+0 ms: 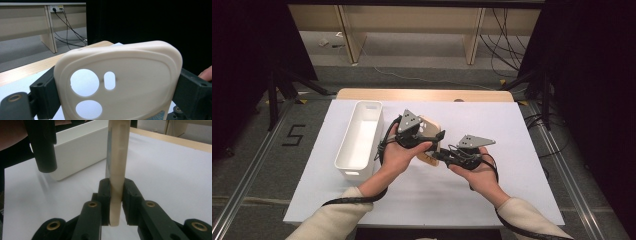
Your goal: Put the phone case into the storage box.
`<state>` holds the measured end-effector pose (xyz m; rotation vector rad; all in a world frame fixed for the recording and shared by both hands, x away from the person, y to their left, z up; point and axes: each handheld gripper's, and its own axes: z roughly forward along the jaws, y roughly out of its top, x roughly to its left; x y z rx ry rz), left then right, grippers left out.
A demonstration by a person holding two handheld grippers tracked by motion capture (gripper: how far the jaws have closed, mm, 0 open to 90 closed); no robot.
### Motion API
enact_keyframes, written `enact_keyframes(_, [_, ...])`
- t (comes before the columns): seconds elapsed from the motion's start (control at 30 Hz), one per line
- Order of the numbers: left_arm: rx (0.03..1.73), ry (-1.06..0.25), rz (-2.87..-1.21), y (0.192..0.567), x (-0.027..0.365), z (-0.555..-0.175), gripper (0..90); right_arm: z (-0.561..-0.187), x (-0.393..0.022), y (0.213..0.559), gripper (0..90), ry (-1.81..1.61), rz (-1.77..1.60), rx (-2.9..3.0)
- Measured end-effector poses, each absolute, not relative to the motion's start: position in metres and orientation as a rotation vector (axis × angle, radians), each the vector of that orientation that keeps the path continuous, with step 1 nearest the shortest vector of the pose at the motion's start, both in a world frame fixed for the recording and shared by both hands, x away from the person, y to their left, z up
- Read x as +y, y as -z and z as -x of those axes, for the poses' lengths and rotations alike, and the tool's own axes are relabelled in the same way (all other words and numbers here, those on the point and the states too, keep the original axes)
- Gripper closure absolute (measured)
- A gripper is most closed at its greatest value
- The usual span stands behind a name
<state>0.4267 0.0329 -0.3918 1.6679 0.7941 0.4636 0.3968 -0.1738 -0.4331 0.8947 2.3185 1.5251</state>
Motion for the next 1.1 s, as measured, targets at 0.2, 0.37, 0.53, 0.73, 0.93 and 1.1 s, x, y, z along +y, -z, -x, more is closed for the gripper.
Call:
enact_keyframes(0.2, [0.791, -0.465, -1.669, 0.3917, 0.0332, -0.4267, 10.1, -0.3969, -0.1736, 0.4327, 75.6, -1.525, -0.891, 2.316])
enact_keyframes(0.37, [0.786, -0.466, -1.667, 0.3913, 0.0332, -0.4266, 10.3, -0.397, -0.1732, 0.4324, 72.9, -1.519, -0.884, 2.316])
enact_keyframes(0.53, [0.786, -0.47, -1.664, 0.3907, 0.0342, -0.4269, 10.3, -0.3971, -0.1732, 0.4319, 65.4, -1.519, -0.889, 2.31])
enact_keyframes(0.73, [0.785, -0.478, -1.659, 0.3891, 0.0363, -0.4277, 10.3, -0.3974, -0.1734, 0.4309, 49.5, -1.534, -0.896, 2.299])
enact_keyframes(0.93, [0.786, -0.489, -1.656, 0.3871, 0.039, -0.4283, 10.3, -0.3973, -0.1737, 0.4308, 28.3, -1.55, -0.895, 2.288])
enact_keyframes(1.1, [0.789, -0.492, -1.649, 0.3853, 0.0419, -0.4289, 10.3, -0.3959, -0.1735, 0.4315, 14.5, -1.526, -0.834, 2.322])
